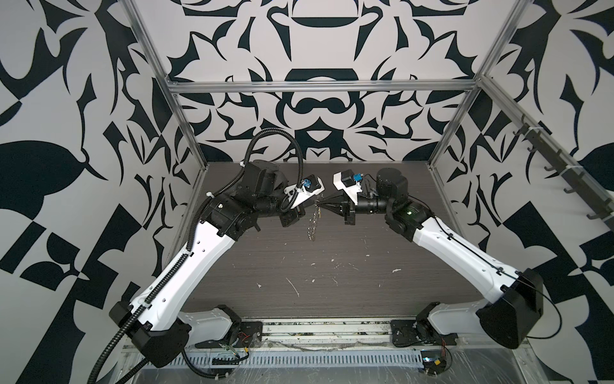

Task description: Remove the keys from the keyring

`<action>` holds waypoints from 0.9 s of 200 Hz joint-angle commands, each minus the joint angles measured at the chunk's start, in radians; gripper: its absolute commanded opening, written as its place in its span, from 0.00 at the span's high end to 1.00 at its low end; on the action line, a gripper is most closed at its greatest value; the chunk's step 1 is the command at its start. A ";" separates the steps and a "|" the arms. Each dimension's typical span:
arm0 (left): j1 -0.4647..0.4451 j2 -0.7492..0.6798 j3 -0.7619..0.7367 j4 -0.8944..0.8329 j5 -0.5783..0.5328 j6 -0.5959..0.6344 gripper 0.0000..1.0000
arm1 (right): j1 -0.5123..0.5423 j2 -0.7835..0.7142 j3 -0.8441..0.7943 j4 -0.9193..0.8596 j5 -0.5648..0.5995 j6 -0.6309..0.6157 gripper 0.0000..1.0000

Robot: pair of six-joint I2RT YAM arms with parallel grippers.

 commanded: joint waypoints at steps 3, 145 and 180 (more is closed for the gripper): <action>0.009 -0.088 -0.081 0.100 0.118 -0.028 0.64 | 0.001 -0.054 -0.003 0.101 -0.028 -0.019 1.00; 0.147 -0.160 -0.246 0.382 0.503 -0.197 0.65 | -0.004 -0.110 -0.150 0.497 -0.119 0.037 1.00; 0.149 -0.156 -0.253 0.413 0.496 -0.206 0.66 | -0.004 -0.119 -0.154 0.523 -0.124 0.054 1.00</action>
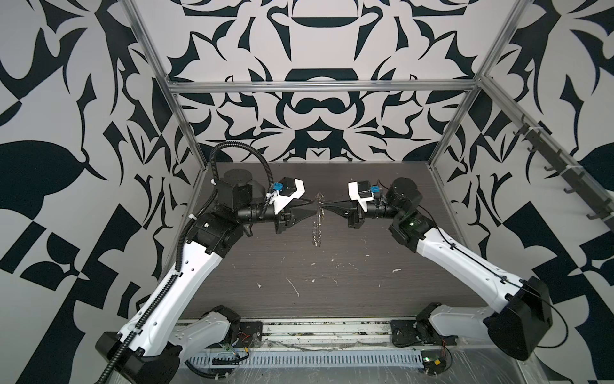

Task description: Remove the keys from the keyring

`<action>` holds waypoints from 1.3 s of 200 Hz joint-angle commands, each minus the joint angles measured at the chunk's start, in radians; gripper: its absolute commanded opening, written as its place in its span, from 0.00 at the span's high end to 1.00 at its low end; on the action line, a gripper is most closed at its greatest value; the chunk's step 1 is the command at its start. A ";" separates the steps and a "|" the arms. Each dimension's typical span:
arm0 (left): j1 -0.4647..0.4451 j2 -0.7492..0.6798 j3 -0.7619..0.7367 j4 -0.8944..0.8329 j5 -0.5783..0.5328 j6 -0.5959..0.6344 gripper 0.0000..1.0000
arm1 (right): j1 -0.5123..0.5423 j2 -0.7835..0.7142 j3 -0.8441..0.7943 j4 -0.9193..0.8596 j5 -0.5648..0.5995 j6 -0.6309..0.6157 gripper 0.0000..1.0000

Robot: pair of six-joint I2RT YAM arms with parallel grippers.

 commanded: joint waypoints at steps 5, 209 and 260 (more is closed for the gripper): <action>0.006 0.005 -0.009 0.049 0.028 -0.019 0.67 | -0.001 -0.040 0.001 0.106 -0.017 0.031 1.00; 0.006 0.031 0.001 0.093 0.078 -0.070 0.89 | 0.016 0.004 0.006 0.175 -0.047 0.082 1.00; 0.005 0.017 -0.005 0.089 0.055 -0.037 1.00 | 0.017 -0.002 0.008 0.137 -0.011 0.085 1.00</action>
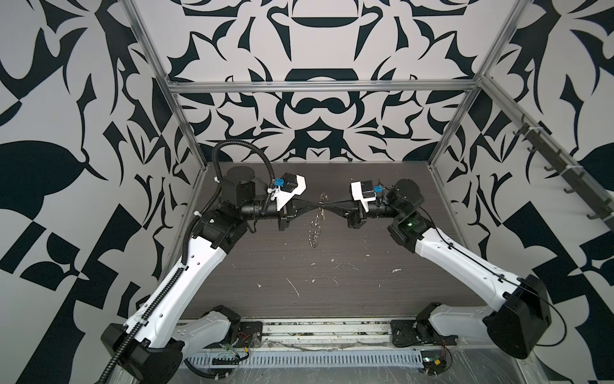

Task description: Remove the keys from the keyring

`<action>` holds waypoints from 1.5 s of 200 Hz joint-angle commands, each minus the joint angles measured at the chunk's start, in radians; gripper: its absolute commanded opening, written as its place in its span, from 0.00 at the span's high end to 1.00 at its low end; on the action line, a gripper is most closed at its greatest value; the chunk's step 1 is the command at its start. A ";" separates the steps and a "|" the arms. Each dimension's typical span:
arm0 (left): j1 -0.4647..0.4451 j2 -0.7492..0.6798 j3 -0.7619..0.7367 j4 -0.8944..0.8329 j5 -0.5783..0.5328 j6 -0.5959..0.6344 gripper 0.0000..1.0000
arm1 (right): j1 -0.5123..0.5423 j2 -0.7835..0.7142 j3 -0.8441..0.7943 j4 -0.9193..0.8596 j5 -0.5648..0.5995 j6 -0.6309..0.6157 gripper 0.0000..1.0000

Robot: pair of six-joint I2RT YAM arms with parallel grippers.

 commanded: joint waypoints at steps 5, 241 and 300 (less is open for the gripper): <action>0.004 -0.023 -0.008 0.012 -0.018 0.023 1.00 | 0.008 -0.020 0.020 0.012 0.030 0.014 0.99; 0.004 -0.032 -0.017 0.025 -0.043 0.016 1.00 | 0.056 -0.031 -0.100 0.037 0.221 0.014 0.61; 0.004 -0.073 -0.061 0.030 -0.065 0.130 1.00 | 0.057 -0.089 -0.087 -0.116 0.261 -0.096 1.00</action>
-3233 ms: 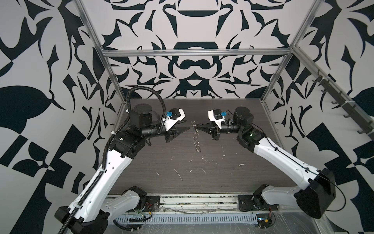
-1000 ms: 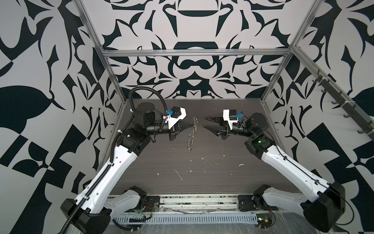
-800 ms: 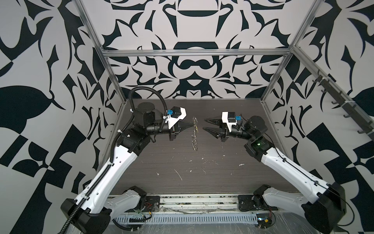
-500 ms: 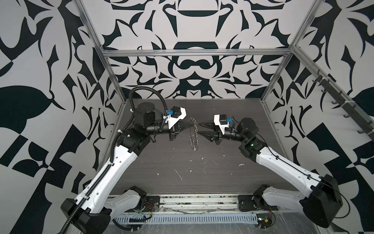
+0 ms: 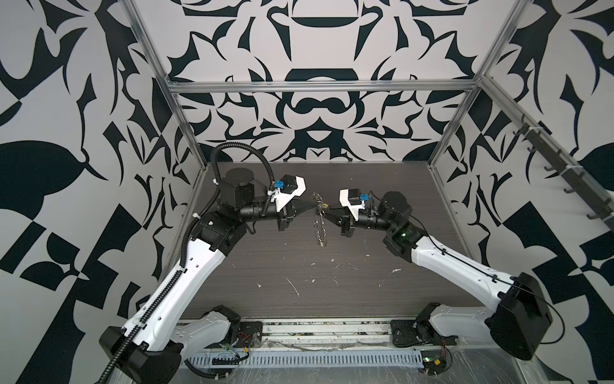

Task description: Remove the keys from the keyring

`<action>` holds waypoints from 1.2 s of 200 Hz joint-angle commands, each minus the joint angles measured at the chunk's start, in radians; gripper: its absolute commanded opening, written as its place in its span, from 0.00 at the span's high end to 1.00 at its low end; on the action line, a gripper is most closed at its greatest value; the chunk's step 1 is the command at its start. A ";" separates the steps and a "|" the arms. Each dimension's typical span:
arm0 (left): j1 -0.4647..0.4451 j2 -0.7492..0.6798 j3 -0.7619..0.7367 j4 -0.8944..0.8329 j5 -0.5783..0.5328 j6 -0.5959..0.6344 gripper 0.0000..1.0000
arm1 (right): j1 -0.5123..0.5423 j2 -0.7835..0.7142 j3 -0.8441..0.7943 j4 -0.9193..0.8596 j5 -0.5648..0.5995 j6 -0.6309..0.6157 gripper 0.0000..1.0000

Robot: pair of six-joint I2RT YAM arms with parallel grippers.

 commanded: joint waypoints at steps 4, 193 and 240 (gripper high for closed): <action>0.002 -0.053 -0.045 0.029 -0.014 0.116 1.00 | 0.002 -0.075 0.043 -0.085 0.029 -0.082 1.00; -0.220 -0.097 -0.146 0.144 -0.490 0.590 1.00 | 0.002 -0.240 0.059 -0.440 0.293 -0.365 1.00; -0.221 -0.060 -0.088 0.100 -0.547 0.494 1.00 | 0.001 -0.247 0.115 -0.581 0.311 -0.451 1.00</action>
